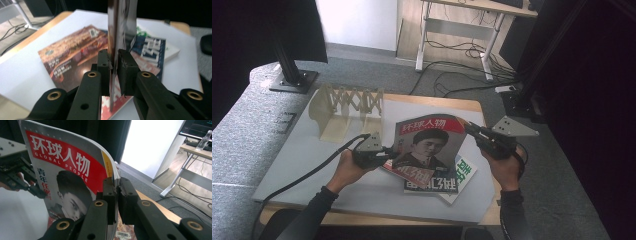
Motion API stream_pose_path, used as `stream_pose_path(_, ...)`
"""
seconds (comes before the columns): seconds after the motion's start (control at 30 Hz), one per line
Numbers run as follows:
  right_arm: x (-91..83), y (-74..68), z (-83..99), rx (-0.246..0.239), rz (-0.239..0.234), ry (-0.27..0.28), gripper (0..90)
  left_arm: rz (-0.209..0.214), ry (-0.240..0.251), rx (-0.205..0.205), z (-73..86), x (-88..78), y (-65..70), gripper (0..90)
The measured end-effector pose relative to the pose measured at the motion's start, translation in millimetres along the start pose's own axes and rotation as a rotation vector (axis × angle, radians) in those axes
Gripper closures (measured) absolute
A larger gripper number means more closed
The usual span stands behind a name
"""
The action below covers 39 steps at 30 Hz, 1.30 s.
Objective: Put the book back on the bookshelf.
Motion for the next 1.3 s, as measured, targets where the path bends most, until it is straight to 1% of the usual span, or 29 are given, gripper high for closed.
stream_pose_path(0.13, -0.9, 0.1, -0.1, -0.001, -0.002, -0.001, 82.5, 0.000, 0.007, 0.007, -11.6, -1.3, -0.1, 78.2)
stream_pose_path(0.17, -0.9, 0.0, -0.2, -0.001, -0.001, -0.003, 82.5, 0.003, 0.001, 0.005, -14.7, -1.0, 0.0, 77.2)
stream_pose_path(0.23, -0.7, -0.1, -0.2, 0.000, 0.000, -0.006, 82.5, -0.005, -0.009, 0.015, -20.8, -0.5, 0.1, 76.2)
stream_pose_path(0.33, -0.2, 0.6, -0.2, 0.000, 0.002, -0.008, 82.3, -0.001, -0.006, 0.006, -30.1, -1.2, -1.9, 73.5)
stream_pose_path(0.43, 0.1, 0.8, -0.4, 0.001, 0.003, -0.012, 82.3, 0.001, 0.007, -0.007, -39.6, -3.0, -4.9, 73.4)
stream_pose_path(0.63, 0.7, 1.6, 0.1, 0.003, 0.007, -0.017, 82.1, -0.001, -0.003, 0.009, -57.2, -5.4, -9.6, 72.6)
stream_pose_path(0.7, 1.0, 2.1, 0.6, 0.004, 0.007, -0.018, 82.1, 0.005, 0.002, 0.007, -62.7, -6.4, -11.9, 72.5)
stream_pose_path(0.87, 1.8, 2.8, 1.2, 0.000, 0.009, -0.021, 82.0, 0.002, 0.008, 0.015, -76.9, -9.1, -16.0, 72.5)
stream_pose_path(1.1, 1.5, 2.3, 0.2, -0.004, 0.007, -0.024, 82.0, -0.008, 0.020, 0.038, -98.9, -15.2, -19.0, 71.8)
stream_pose_path(1.3, 2.3, 1.4, -1.6, -0.009, 0.004, -0.026, 82.1, -0.009, 0.012, 0.042, -111.7, -17.7, -21.4, 72.5)
Point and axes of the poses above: each handheld gripper's, and its own axes: x roughly forward along the jaws, z roughly out of its underside, y roughly to its right, the point moved 4 cm from there along x, roughly forward along the jaws
